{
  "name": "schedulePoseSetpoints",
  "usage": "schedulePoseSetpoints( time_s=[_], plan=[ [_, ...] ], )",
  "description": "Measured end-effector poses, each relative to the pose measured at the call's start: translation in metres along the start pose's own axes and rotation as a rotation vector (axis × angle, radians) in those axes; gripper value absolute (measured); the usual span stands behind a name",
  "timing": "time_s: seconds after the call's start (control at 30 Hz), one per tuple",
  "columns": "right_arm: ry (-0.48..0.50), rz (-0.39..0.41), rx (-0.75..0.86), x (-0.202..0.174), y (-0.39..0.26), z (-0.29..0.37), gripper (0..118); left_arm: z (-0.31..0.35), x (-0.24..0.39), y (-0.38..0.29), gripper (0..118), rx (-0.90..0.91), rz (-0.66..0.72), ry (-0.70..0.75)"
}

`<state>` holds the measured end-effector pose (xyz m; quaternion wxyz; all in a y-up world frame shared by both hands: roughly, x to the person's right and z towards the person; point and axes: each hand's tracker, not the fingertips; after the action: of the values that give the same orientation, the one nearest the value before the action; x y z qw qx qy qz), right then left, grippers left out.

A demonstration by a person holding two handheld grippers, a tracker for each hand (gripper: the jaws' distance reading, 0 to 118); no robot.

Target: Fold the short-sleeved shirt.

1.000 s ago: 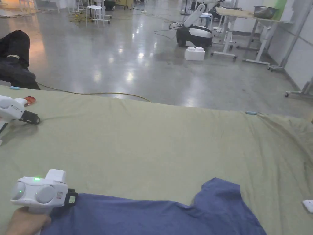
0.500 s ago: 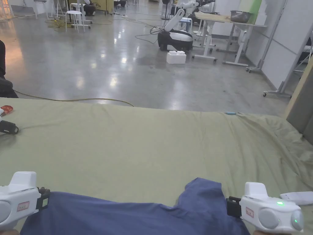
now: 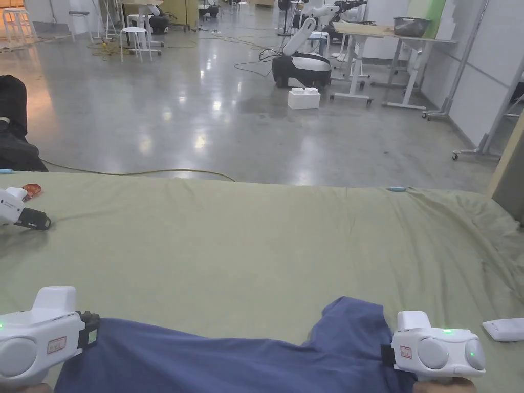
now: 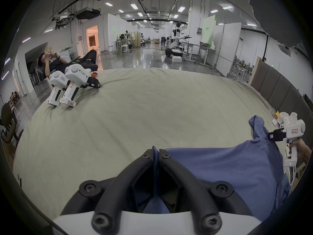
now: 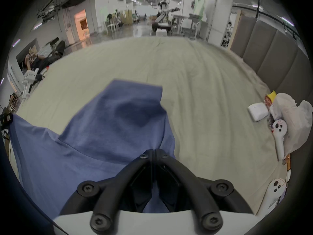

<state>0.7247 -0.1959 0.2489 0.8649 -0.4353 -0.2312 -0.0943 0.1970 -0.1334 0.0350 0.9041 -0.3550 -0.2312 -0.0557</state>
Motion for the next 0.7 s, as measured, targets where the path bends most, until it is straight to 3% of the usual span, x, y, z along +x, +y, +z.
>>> schedulePoseSetpoints(
  time_s=[0.3,0.7],
  plan=[
    [0.026,-0.011,0.246,0.013,0.020,0.121,1,0.057,-0.001,0.019,1,0.100,0.000,-0.018],
    [-0.001,0.020,0.601,0.016,0.062,0.311,1,0.203,-0.013,0.092,1,0.369,0.006,-0.025]
  ],
)
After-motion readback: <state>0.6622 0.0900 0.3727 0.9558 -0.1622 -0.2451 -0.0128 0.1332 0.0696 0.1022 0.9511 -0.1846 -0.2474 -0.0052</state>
